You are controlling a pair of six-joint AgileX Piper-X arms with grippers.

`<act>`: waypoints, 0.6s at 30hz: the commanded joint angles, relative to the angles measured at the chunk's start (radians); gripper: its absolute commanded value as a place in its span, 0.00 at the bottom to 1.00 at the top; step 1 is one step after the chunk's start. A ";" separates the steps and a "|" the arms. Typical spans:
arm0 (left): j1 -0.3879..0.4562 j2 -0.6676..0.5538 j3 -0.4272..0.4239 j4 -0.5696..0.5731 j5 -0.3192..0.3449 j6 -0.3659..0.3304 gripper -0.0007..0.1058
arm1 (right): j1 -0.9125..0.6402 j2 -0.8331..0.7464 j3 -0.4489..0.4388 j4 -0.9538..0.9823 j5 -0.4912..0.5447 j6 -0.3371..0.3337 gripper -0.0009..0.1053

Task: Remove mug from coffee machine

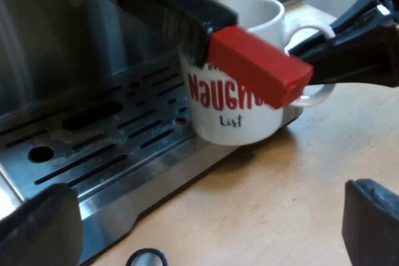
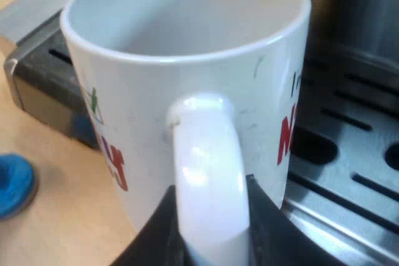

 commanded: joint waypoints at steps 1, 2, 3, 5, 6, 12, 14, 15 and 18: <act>-0.009 0.002 -0.008 -0.040 0.049 -0.050 0.81 | 0.002 -0.069 -0.009 0.041 0.037 -0.007 0.01; -0.020 0.002 -0.008 -0.041 0.066 -0.069 0.81 | 0.002 -0.097 -0.009 0.075 0.060 -0.007 0.01; -0.025 0.002 -0.008 -0.041 0.071 -0.072 0.81 | 0.002 -0.112 -0.009 0.083 0.068 -0.007 0.01; -0.060 0.002 -0.008 -0.046 0.084 -0.072 0.81 | 0.002 -0.157 -0.009 0.130 0.080 -0.007 0.01; -0.071 0.002 -0.008 -0.047 0.086 -0.072 0.81 | 0.002 -0.184 -0.009 0.153 0.084 -0.007 0.01; -0.182 0.002 -0.018 -0.054 0.140 -0.082 0.81 | 0.002 -0.337 -0.009 0.288 0.084 -0.007 0.01; -0.217 0.002 -0.030 -0.054 0.142 -0.089 0.81 | 0.002 -0.402 -0.009 0.357 0.110 -0.007 0.01; -0.227 0.002 -0.034 -0.054 0.142 -0.088 0.81 | 0.002 -0.419 -0.009 0.368 0.116 -0.007 0.01; -0.254 0.002 -0.046 -0.054 0.142 -0.088 0.81 | 0.002 -0.497 -0.009 0.451 0.142 -0.007 0.01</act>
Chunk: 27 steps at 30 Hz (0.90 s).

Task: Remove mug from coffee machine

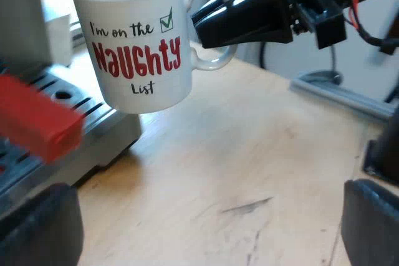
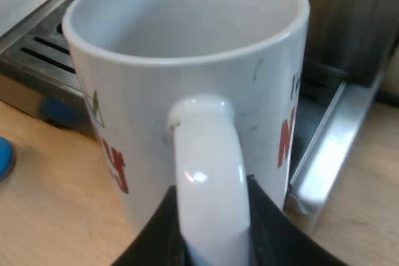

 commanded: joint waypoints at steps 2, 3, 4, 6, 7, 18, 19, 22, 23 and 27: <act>-0.023 0.002 -0.018 -0.015 0.016 -0.009 0.81 | 0.002 -0.092 -0.014 0.053 0.034 0.003 0.01; -0.023 0.002 -0.018 -0.015 0.016 -0.009 0.81 | 0.002 -0.103 -0.014 0.058 0.033 0.004 0.01; -0.023 0.002 -0.018 -0.015 0.016 -0.009 0.81 | 0.002 -0.130 -0.014 0.092 0.033 0.015 0.01; -0.023 0.002 -0.018 -0.015 0.016 -0.009 0.81 | 0.002 -0.192 -0.014 0.150 0.033 0.022 0.01; -0.023 0.002 -0.018 -0.015 0.016 -0.009 0.81 | 0.002 -0.228 -0.014 0.184 0.033 0.023 0.01; -0.023 0.002 -0.018 -0.015 0.016 -0.009 0.81 | 0.002 -0.415 -0.014 0.367 0.089 0.102 0.01; -0.023 0.002 -0.018 -0.015 0.016 -0.009 0.81 | 0.002 -0.425 -0.014 0.376 0.126 0.109 0.01; -0.023 0.002 -0.018 -0.015 0.016 -0.009 0.81 | 0.000 -0.428 -0.014 0.391 0.229 0.108 0.01; -0.023 0.002 -0.018 -0.015 0.016 -0.009 0.81 | 0.000 -0.428 -0.008 0.387 0.269 0.108 0.01; -0.023 0.002 -0.018 -0.015 0.016 -0.009 0.81 | 0.000 -0.428 0.027 0.335 0.384 0.108 0.01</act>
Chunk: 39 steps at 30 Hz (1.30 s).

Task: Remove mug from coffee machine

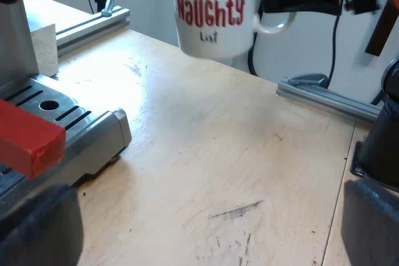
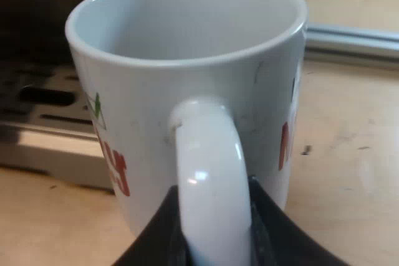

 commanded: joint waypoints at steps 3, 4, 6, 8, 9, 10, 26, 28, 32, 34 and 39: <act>-0.002 0.002 -0.009 -0.013 0.014 -0.009 0.81 | 0.000 -0.013 0.051 -0.138 0.093 0.000 0.01; -0.002 0.002 -0.009 -0.013 0.014 -0.009 0.81 | 0.000 -0.013 0.079 -0.193 0.092 0.000 0.01; -0.002 0.002 -0.009 -0.013 0.014 -0.009 0.81 | 0.000 -0.011 0.099 -0.230 0.092 0.000 0.01; -0.002 0.002 -0.009 -0.013 0.014 -0.009 0.81 | 0.000 -0.011 0.153 -0.321 0.092 0.000 0.01; -0.002 0.002 -0.009 -0.013 0.014 -0.009 0.81 | 0.000 -0.011 0.167 -0.352 0.092 0.000 0.01; -0.002 0.002 -0.009 -0.013 0.014 -0.009 0.81 | 0.000 -0.011 0.187 -0.381 0.092 0.000 0.01; -0.002 0.002 -0.009 -0.013 0.014 -0.009 0.81 | 0.000 0.055 0.356 -0.641 0.183 0.000 0.01; -0.002 0.002 -0.009 -0.013 0.014 -0.009 0.81 | 0.000 0.077 0.367 -0.679 0.183 0.000 0.01; -0.002 0.002 -0.009 -0.013 0.014 -0.009 0.81 | 0.000 0.179 0.392 -0.774 0.210 0.000 0.01; -0.002 0.002 -0.009 -0.013 0.014 -0.009 0.81 | 0.000 0.217 0.396 -0.804 0.227 0.000 0.01; -0.002 0.002 -0.009 -0.013 0.014 -0.009 0.81 | -0.007 0.307 0.396 -0.878 0.233 0.000 0.01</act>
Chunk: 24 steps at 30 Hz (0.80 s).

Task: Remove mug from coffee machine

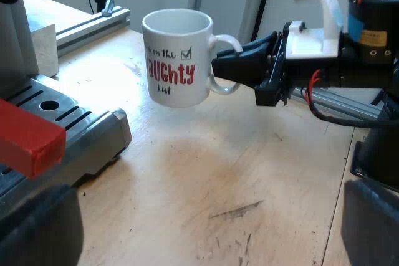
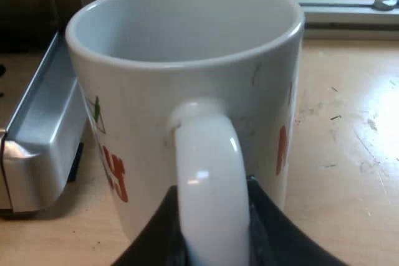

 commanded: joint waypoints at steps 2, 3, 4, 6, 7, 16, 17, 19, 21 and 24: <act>-0.002 0.002 -0.009 -0.013 0.014 -0.008 0.81 | -0.027 0.083 -0.015 -0.140 0.010 0.000 0.01; -0.002 0.002 -0.009 -0.013 0.014 -0.008 0.81 | -0.030 0.089 -0.015 -0.151 0.007 0.000 0.01; -0.002 0.002 -0.009 -0.013 0.014 -0.008 0.81 | -0.054 0.120 -0.015 -0.186 -0.001 0.000 0.01; -0.002 0.002 -0.009 -0.013 0.014 -0.008 0.81 | -0.116 0.179 -0.015 -0.265 -0.051 0.000 0.01; -0.002 0.002 -0.009 -0.013 0.014 -0.008 0.81 | -0.179 0.235 -0.015 -0.344 -0.137 0.000 0.01; -0.002 0.002 -0.009 -0.013 0.014 -0.008 0.81 | -0.341 0.453 -0.015 -0.544 -0.253 -0.002 0.01; -0.002 0.002 -0.009 -0.013 0.014 -0.008 0.81 | -0.348 0.464 -0.015 -0.560 -0.253 -0.002 0.01; -0.002 0.002 -0.009 -0.013 0.014 -0.008 0.81 | -0.361 0.521 -0.015 -0.619 -0.272 -0.004 0.01; -0.002 0.002 -0.009 -0.013 0.012 -0.008 0.81 | -0.368 0.572 -0.020 -0.676 -0.300 -0.013 0.01; -0.002 0.002 0.004 -0.013 -0.028 -0.008 0.81 | -0.370 0.675 -0.039 -0.739 -0.331 -0.063 0.01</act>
